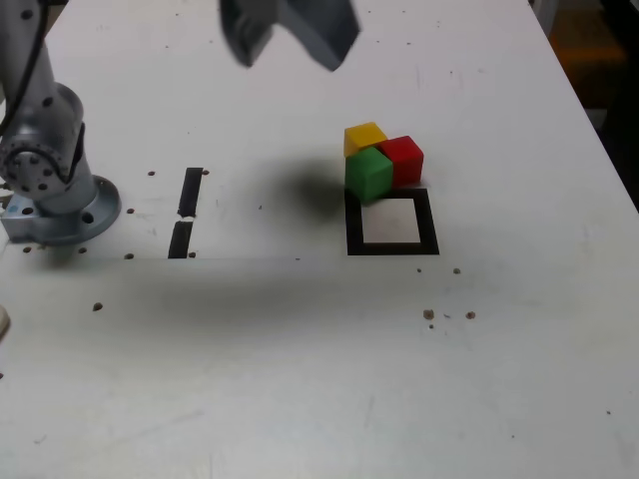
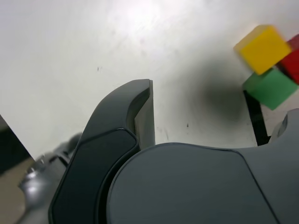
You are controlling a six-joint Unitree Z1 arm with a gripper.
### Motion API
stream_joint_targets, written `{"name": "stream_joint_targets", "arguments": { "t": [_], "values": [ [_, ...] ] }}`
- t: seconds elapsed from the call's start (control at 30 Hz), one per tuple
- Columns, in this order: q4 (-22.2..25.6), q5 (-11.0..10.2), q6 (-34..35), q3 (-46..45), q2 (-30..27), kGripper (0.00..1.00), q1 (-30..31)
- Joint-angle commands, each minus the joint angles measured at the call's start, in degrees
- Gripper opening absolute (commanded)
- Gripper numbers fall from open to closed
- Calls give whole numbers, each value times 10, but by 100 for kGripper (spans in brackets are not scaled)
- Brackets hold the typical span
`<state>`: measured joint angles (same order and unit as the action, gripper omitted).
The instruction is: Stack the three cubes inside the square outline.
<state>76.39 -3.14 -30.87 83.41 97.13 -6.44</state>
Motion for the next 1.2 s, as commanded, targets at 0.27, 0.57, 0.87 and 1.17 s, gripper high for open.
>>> {"name": "stream_joint_targets", "arguments": {
  "t": [0.27, 0.57, 0.87, 1.17],
  "values": [
    [4, -24, -123, 89, 101, 100, 11],
    [-22, -84, -225, 153, 169, 100, 31],
    [-90, -27, -276, 128, 186, 100, 21],
    [-152, -9, -294, 103, 192, 100, 20]
  ]
}}
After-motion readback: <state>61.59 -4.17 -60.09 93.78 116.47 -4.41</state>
